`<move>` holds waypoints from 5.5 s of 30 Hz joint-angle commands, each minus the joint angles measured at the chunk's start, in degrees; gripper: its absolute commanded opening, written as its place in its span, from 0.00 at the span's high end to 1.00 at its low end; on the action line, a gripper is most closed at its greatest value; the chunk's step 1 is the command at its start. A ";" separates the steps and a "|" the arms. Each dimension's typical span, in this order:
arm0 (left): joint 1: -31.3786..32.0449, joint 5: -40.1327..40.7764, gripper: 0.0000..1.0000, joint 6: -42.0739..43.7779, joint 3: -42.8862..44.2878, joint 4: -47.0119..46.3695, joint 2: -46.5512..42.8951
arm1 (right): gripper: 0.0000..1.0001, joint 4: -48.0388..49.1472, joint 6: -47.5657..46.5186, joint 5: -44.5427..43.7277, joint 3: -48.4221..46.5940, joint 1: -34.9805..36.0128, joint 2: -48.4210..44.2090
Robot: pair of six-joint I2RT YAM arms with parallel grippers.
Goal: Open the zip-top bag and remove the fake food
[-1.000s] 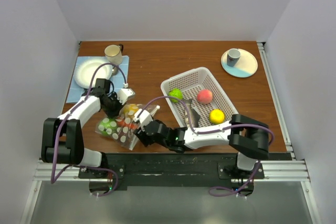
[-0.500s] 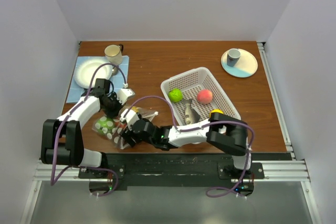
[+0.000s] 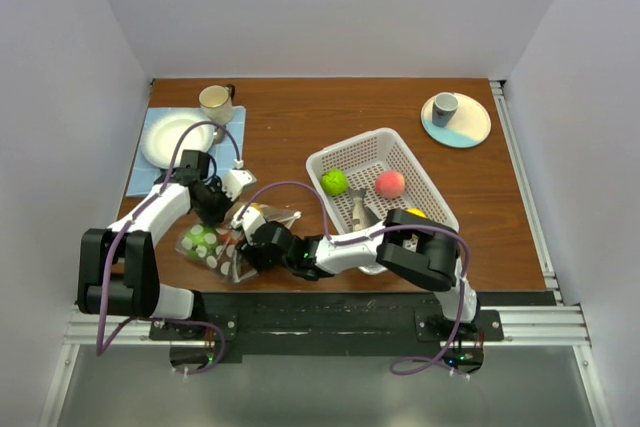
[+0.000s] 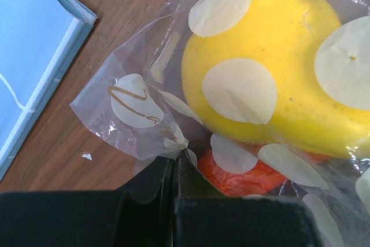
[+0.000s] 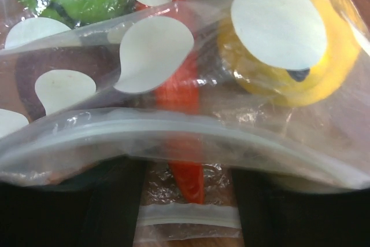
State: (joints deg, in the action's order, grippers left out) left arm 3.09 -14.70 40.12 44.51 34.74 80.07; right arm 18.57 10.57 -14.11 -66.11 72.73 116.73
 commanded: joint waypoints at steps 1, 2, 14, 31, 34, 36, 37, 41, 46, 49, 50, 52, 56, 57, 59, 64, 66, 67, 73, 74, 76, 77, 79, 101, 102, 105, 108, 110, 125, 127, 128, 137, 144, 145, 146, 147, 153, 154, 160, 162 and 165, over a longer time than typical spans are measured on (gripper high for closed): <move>0.33 -0.15 1.00 0.93 1.89 0.33 -1.06 | 0.59 1.91 1.30 2.33 -0.43 -0.04 -1.24; 0.33 -0.15 1.00 0.93 1.81 0.24 -0.97 | 0.67 1.56 1.30 2.59 -0.25 -0.04 -1.59; 0.33 0.11 1.00 0.93 0.05 -1.87 -0.80 | 0.82 -4.67 2.00 -3.02 10.82 -0.04 -22.56; 0.33 -0.15 1.00 0.75 -0.04 -2.05 -0.97 | 0.86 -51.76 23.51 -29.73 16.01 -0.04 -48.33; 0.33 -0.33 1.00 0.40 0.31 -2.05 -0.53 | 0.87 -62.75 34.84 -38.51 14.87 -0.04 -51.76; 0.33 -0.94 1.00 0.14 0.75 -1.78 -0.44 | 0.87 -67.41 40.05 -41.78 14.34 -0.04 -52.30; 0.33 -1.03 1.00 -0.04 0.93 -1.61 -0.36 | 0.85 -67.52 40.32 -43.79 14.25 -0.22 -51.96; 0.33 -0.86 1.00 0.05 1.19 -0.99 -1.05 | 0.74 -67.08 40.41 -43.81 12.94 -4.25 -47.49; 0.33 -0.51 1.00 0.66 0.49 -0.73 -1.94 | 0.72 -65.77 41.46 -45.13 11.70 -5.93 -44.74; 0.33 -0.33 1.00 1.19 0.05 -0.55 -2.38 | 0.36 -63.75 39.62 -44.17 12.23 -7.59 -44.83; 0.33 -0.24 1.00 1.19 0.05 -0.64 -2.38 | 0.26 -64.18 39.36 -44.25 11.79 -7.95 -44.48; 0.33 -0.33 1.00 1.02 0.14 -0.73 -2.38 | 0.06 -66.02 39.79 -45.12 10.92 -8.30 -42.82; 0.33 -1.03 1.00 0.75 0.22 -0.82 -2.38 | 0.01 -70.77 40.41 -46.62 8.81 -8.57 -41.23; 0.33 -1.12 1.00 0.66 0.22 -0.90 -2.38 | 0.02 -70.86 40.32 -46.19 9.06 -8.66 -41.32; 0.33 -1.21 1.00 0.57 -0.04 -0.99 -2.20 | 0.03 -70.78 40.58 -45.14 9.76 -8.66 -41.67; 0.33 -1.21 1.00 0.93 -0.13 -1.25 -2.20 | 0.27 -50.96 23.25 -35.92 13.19 -2.54 -44.91; 0.33 -1.21 1.00 0.75 -0.04 -1.17 -2.11 | 0.44 -42.41 19.51 -34.68 12.94 0.29 -43.35; 0.33 -1.21 1.00 0.66 -0.04 -1.17 -2.03 | 0.49 -41.34 17.84 -32.50 12.15 0.31 -39.86; 0.33 -1.21 1.00 0.58 0.05 -1.52 -1.68 | 0.72 -25.54 9.31 -25.54 12.49 0.40 -30.78; 0.33 -1.21 1.00 0.66 0.22 -1.52 -1.50 | 0.70 -21.51 8.60 -23.62 12.84 0.31 -28.51; 0.33 -1.21 1.00 0.49 0.66 -1.69 -0.89 | 0.65 -17.36 5.89 -22.98 13.11 0.31 -26.13; 0.33 -1.21 1.00 0.57 0.66 -1.69 -0.88 | 0.64 -13.25 5.08 -22.89 13.54 0.22 -25.07; 0.33 -0.95 1.00 0.66 0.84 -2.04 -0.45 | 0.60 -9.18 3.24 -20.97 13.98 -0.92 -22.34; 1.56 1.51 1.00 2.68 2.25 -5.56 6.50 | 0.48 8.68 2.88 -12.09 17.59 -3.12 -24.71; 2.44 1.86 1.00 2.60 1.90 -5.82 6.15 | 0.48 8.85 2.88 -11.65 17.50 -3.12 -24.44; 3.58 2.04 1.00 2.68 1.81 -5.48 5.27 | 0.48 9.64 3.49 -11.38 17.41 -3.12 -22.43; 4.20 2.13 1.00 3.21 1.81 -4.95 4.22 | 0.48 10.96 4.46 -10.77 17.76 -3.12 -20.67; 4.46 2.48 1.00 3.56 1.72 -4.86 3.95 | 0.47 12.10 5.34 -10.33 18.03 -3.03 -20.14; 14.04 4.85 1.00 1.98 1.37 -3.63 3.07 | 0.07 20.54 -1.42 -14.45 10.47 -1.19 -9.24; 14.75 4.68 1.00 2.24 0.93 -3.54 3.42 | 0.07 20.89 -2.65 -14.89 9.60 -1.01 -8.80; 15.45 4.68 1.00 2.24 0.75 -3.63 3.68 | 0.07 20.81 -3.18 -15.59 9.33 -0.92 -8.45; 17.38 0.64 1.00 7.86 -0.74 0.67 3.43 | 0.05 23.71 -10.22 -20.52 8.54 -1.36 -4.76; 17.47 3.09 1.00 8.75 -1.62 1.47 3.07 | 0.10 23.27 -6.80 -17.89 10.38 -2.59 -3.79; 17.47 3.10 1.00 8.75 -1.80 1.30 3.25 | 0.16 23.18 -6.53 -17.54 10.64 -2.51 -3.87; 17.47 3.27 1.00 8.57 -1.97 1.21 3.33 | 0.20 23.27 -6.18 -17.18 10.82 -2.59 -4.14; 17.47 2.92 1.00 8.49 -2.06 1.29 3.42 | 0.25 23.09 -5.74 -16.92 11.26 -2.68 -4.31; 17.47 4.06 1.00 7.43 -2.41 0.42 2.63 | 0.68 19.94 -3.98 -13.85 12.13 -3.12 -8.87; 17.47 4.33 1.00 7.34 -2.41 0.24 2.72 | 0.71 19.49 -3.72 -13.49 12.66 -3.12 -9.93; 17.47 4.06 1.00 6.29 -2.06 -0.55 2.55 | 0.86 17.39 -0.64 -10.51 18.02 -3.12 -18.54; 17.47 4.06 1.00 5.94 -1.97 -0.73 2.28 | 0.88 14.76 1.38 -9.10 20.04 -3.03 -22.83; 17.47 4.76 1.00 5.76 -2.50 -1.52 1.49 | 0.89 12.82 3.67 -8.39 24.52 -2.86 -29.77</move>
State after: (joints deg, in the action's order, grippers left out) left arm 20.08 -9.78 46.09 43.20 32.49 83.13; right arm 31.75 9.93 -24.45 -45.21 69.95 96.42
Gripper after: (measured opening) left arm 0.014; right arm 0.300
